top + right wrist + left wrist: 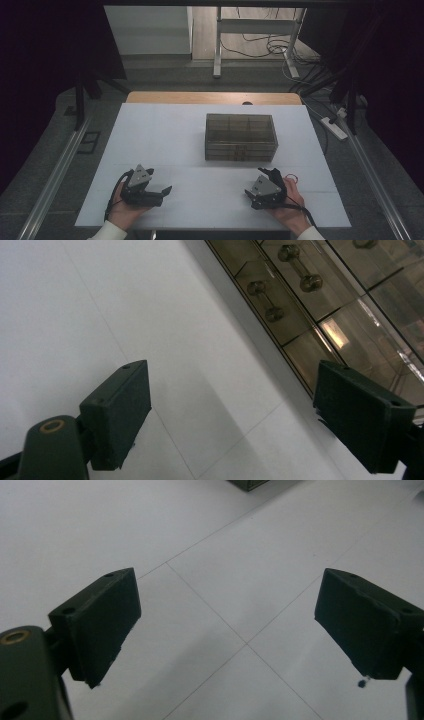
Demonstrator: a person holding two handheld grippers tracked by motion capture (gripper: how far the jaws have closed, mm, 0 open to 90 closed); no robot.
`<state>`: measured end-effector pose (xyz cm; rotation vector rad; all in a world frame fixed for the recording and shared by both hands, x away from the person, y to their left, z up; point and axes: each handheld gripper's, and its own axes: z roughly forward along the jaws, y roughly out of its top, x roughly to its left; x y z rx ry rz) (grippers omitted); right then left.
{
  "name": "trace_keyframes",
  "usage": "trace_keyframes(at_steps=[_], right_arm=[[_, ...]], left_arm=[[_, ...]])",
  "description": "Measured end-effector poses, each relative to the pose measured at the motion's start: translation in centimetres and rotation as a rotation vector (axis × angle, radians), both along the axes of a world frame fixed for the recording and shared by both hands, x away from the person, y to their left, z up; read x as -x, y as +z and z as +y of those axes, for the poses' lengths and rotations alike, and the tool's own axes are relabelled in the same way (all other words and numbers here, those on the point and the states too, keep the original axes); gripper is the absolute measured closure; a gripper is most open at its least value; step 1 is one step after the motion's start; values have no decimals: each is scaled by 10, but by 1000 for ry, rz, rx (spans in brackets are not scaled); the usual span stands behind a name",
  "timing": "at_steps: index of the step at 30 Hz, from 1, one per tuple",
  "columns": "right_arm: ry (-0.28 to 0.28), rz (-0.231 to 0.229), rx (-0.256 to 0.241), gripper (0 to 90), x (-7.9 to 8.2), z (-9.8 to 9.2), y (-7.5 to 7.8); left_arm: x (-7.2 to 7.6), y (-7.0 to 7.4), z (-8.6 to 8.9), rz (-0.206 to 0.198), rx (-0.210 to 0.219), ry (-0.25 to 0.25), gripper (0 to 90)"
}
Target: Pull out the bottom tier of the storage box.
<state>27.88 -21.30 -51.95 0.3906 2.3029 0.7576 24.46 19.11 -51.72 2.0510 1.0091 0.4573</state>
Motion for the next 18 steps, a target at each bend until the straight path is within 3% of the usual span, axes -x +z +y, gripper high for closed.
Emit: trace_keyframes(at_steps=[6, 18], right_arm=[[13, -41, 44, 178, 3, 4, -1], [15, -68, 83, 179, 4, 8, -3]], left_arm=[[0, -1, -1, 8, -5, -5, 103], [0, -2, 0, 12, -6, -5, 103]])
